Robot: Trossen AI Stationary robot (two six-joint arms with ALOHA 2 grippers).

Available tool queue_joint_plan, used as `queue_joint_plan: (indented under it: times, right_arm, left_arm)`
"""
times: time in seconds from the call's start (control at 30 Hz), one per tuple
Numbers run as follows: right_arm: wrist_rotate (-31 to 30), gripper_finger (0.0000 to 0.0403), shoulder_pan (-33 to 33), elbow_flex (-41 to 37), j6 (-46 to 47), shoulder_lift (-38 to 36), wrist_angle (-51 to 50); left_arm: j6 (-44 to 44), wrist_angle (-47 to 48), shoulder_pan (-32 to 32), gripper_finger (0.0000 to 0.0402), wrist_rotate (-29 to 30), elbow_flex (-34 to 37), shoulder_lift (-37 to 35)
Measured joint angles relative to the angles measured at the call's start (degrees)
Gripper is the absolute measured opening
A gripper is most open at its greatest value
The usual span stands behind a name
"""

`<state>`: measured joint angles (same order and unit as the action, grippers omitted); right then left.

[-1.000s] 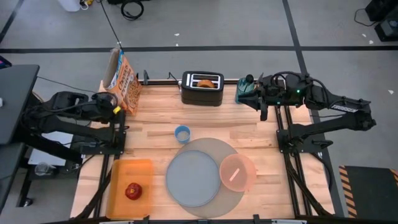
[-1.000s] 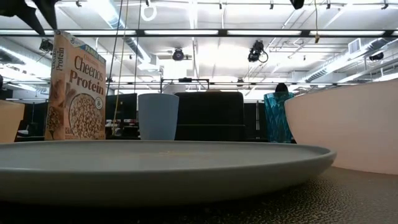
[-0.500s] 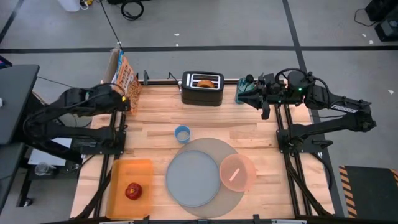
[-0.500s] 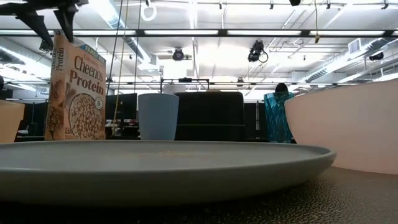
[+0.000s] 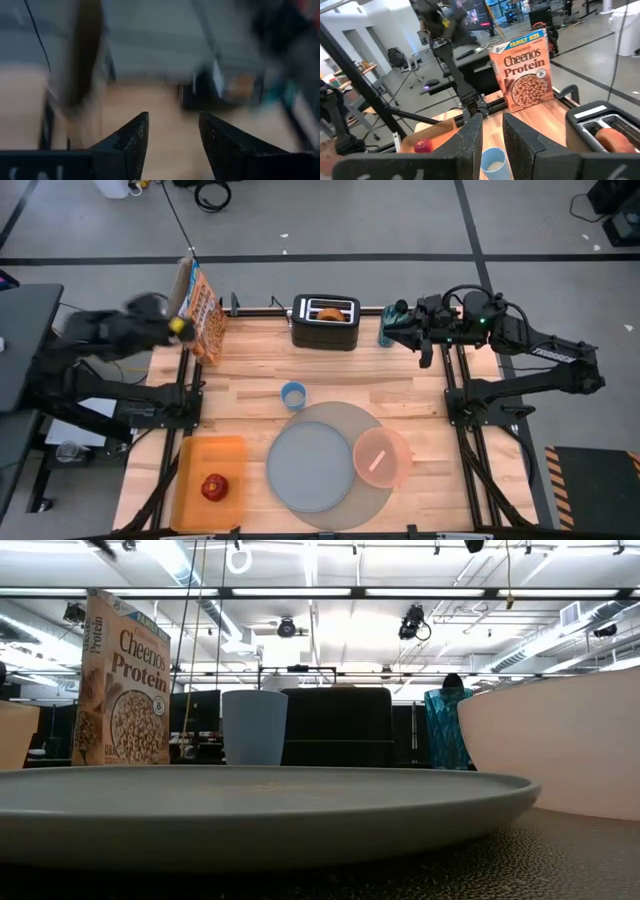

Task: Arrange a breakfast setting
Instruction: Pour the cereal from the cereal box into the orange bowl

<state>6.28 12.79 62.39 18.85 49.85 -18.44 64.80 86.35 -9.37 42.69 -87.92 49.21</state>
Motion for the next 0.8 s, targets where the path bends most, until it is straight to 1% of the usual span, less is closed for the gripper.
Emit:
queue_joint_plan:
  times: [0.07,0.1,0.2,0.3,0.4,0.47,0.63,0.8]
  right_arm:
    - [1.0,0.0082,0.9,0.0,0.0,0.0,0.5]
    - [1.6,0.0082,1.3,0.0,0.1,0.0,1.1]
    - [2.7,0.0082,2.2,0.0,0.6,0.0,2.2]
    - [2.8,0.0082,2.5,0.0,1.0,0.0,3.0]
    - [2.7,0.0082,2.5,0.0,1.3,0.0,3.2]
    - [2.8,0.0082,2.5,0.0,2.2,0.0,3.4]
    - [2.7,0.0082,2.5,0.0,4.0,0.0,3.4]
    - [2.7,0.0082,2.4,0.0,4.9,0.0,3.4]
  left_arm:
    - [-0.2,1.5,0.6,0.0172,8.6,-3.1,-0.9]
    - [-0.1,2.8,0.6,0.0170,11.9,-3.8,-1.4]
    - [0.3,3.5,-0.6,0.0169,17.6,-2.5,-3.9]
    - [2.4,3.6,-2.5,0.0169,19.3,2.2,-6.9]
    - [7.2,2.7,-3.3,0.0169,19.2,9.3,-9.8]
    - [8.9,1.0,-3.2,0.0169,19.3,13.7,-11.8]
    - [9.6,-6.2,-3.2,0.0169,21.7,22.5,-18.7]
    - [9.9,-7.8,-3.2,0.0169,24.4,28.2,-27.9]
